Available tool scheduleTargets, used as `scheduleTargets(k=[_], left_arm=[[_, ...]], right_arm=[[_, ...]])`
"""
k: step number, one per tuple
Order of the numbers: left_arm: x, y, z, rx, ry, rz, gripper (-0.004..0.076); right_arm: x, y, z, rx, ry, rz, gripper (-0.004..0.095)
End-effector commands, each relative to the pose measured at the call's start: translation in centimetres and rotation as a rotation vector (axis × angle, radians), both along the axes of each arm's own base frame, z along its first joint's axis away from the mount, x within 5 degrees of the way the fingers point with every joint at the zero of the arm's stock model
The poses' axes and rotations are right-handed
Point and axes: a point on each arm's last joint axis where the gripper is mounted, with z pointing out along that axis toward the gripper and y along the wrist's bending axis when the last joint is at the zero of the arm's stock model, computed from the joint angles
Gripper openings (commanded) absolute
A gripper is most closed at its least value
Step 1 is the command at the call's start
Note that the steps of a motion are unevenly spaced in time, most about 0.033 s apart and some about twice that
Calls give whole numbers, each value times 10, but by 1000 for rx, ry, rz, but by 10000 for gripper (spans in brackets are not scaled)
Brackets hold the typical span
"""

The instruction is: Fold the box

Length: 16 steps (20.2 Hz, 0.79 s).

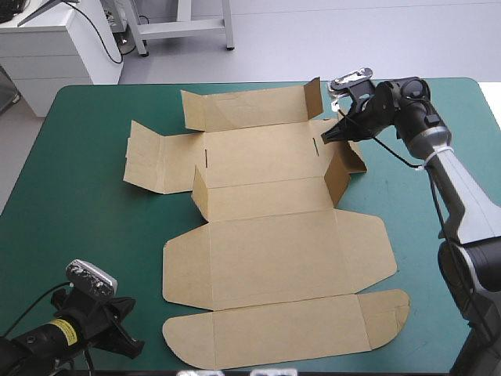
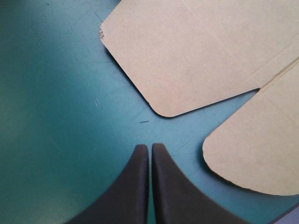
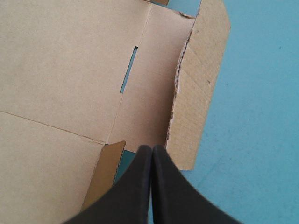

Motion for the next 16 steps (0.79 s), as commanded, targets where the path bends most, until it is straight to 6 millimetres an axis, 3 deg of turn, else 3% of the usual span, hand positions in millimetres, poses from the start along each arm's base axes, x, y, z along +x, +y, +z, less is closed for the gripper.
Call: scheduleTargets(k=[1,3,5,7,11,16], left_arm=[[4,-3,10,-39,-52,-2,1],[4,-3,10,-39,-52,-2,1],[4,-3,10,-39,-52,-2,1],[4,-3,10,-39,-52,-2,1],[4,-3,10,-39,-52,-2,1],[4,-3,10,-39,-52,-2,1]], right_arm=[[-1,2,29,19,-115,0,55],[2,4,27,10,-114,7,186],[6,13,28,16,-140,14,529],[8,17,30,19,-161,9,714],[13,18,22,-54,-140,-46,754],[32,20,-5,-122,-102,-90,753]])
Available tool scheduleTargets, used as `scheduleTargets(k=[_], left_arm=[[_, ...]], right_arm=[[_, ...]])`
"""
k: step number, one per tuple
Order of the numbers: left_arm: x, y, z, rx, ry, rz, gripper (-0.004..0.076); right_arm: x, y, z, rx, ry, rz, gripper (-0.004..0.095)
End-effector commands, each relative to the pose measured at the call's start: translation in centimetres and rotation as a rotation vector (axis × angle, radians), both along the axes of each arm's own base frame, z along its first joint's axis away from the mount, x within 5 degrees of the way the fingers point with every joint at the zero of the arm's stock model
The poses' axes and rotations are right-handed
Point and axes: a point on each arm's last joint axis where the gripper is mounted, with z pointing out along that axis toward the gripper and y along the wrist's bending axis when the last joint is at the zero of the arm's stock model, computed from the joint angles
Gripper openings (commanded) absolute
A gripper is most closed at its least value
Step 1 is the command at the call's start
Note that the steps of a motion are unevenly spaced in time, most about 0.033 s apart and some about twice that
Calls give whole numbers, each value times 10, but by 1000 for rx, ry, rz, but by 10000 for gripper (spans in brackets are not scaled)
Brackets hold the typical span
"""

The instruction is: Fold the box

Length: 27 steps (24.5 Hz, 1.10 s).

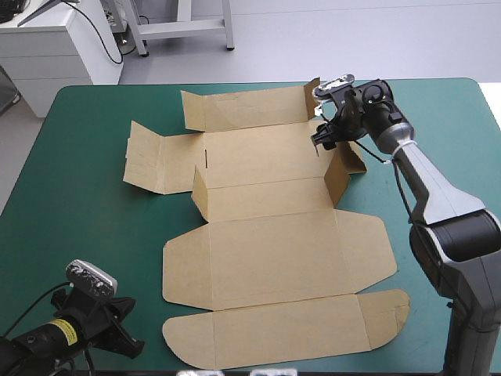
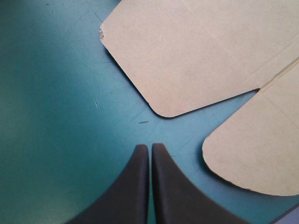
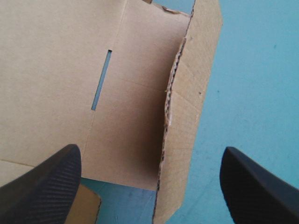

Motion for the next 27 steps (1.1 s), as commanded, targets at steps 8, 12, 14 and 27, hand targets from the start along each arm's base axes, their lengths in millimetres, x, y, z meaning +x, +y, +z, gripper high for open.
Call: scheduleTargets(k=[8,12,14,27], left_arm=[[4,-3,10,-46,-51,1,1],[4,-3,10,-46,-51,1,1],[4,-3,10,-46,-51,1,1],[4,-3,10,-50,-49,6,1]], right_arm=[[22,-3,8,-60,-119,-51,738],[28,-1,6,-66,-121,-55,655],[30,-1,6,-66,-122,-58,570],[33,-6,-3,-151,-89,-70,83]])
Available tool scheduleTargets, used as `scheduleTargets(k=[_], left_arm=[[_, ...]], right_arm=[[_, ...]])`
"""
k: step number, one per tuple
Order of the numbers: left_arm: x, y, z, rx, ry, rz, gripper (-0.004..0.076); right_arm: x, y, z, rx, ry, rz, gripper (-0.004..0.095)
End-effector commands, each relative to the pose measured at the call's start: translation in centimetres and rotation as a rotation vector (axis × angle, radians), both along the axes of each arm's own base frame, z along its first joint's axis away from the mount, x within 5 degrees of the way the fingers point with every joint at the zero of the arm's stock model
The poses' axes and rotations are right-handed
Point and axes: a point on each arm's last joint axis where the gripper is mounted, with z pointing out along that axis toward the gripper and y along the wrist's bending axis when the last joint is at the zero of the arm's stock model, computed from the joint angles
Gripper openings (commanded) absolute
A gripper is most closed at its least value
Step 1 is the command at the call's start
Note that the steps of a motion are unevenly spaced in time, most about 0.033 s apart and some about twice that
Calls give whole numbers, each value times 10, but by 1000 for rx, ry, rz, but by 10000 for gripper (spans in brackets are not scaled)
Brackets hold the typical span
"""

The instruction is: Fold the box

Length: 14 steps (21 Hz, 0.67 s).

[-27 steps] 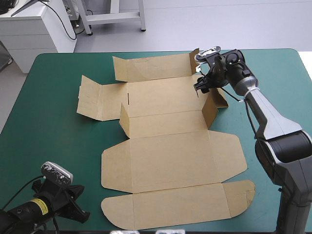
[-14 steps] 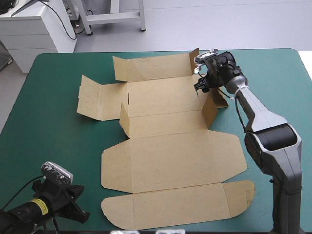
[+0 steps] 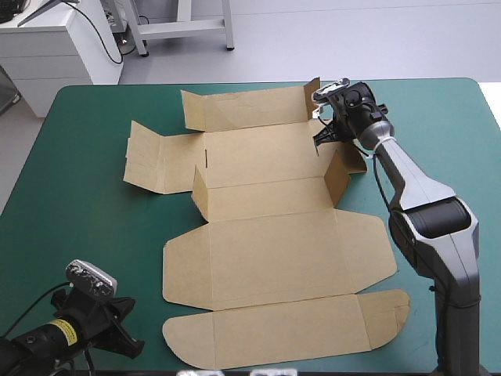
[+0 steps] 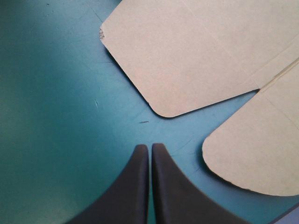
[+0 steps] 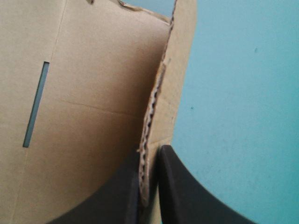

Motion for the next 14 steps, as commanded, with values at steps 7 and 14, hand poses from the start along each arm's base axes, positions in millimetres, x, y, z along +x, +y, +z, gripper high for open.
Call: scheduleTargets(k=[7,14], left_arm=[[4,-3,10,-48,-50,3,1],[4,-3,10,-49,-49,4,1]], right_arm=[[-5,-5,55,-162,-121,197,-20],[1,6,71,-229,-227,448,-21]])
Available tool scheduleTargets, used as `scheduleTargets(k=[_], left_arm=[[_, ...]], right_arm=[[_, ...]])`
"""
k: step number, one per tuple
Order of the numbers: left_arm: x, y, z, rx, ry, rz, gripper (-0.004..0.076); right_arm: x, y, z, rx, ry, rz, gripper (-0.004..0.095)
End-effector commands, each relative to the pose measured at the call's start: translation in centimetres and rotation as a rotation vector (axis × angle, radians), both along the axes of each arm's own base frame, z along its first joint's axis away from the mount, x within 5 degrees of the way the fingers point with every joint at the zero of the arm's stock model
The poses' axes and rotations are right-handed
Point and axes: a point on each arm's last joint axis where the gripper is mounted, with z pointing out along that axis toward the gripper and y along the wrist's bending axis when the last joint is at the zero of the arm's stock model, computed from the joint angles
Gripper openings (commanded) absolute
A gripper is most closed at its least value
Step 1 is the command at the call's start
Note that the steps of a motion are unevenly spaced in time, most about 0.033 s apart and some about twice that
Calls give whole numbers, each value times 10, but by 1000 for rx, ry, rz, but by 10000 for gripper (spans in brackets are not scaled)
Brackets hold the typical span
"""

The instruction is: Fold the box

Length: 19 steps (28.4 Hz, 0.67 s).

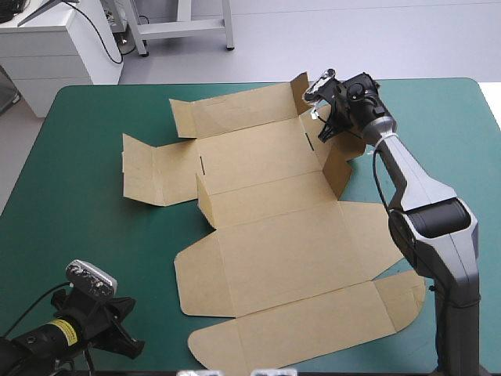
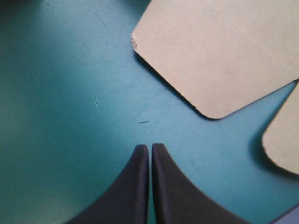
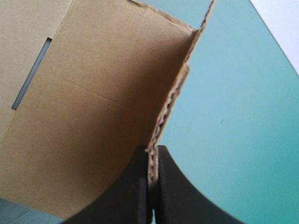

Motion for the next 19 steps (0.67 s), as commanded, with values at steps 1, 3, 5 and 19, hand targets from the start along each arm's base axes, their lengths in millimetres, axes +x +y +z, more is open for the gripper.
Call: scheduleTargets(k=[1,3,5,19], left_arm=[[4,-3,10,-48,-50,4,1],[4,-3,10,-50,-49,5,1],[4,-3,10,-50,-49,5,1],[4,-3,10,-50,-49,5,1]], right_arm=[[-6,4,46,-12,-160,156,-21],[-5,9,47,-25,-183,245,-21],[-4,12,49,-23,-203,294,-21],[-11,59,60,-119,-378,685,-20]])
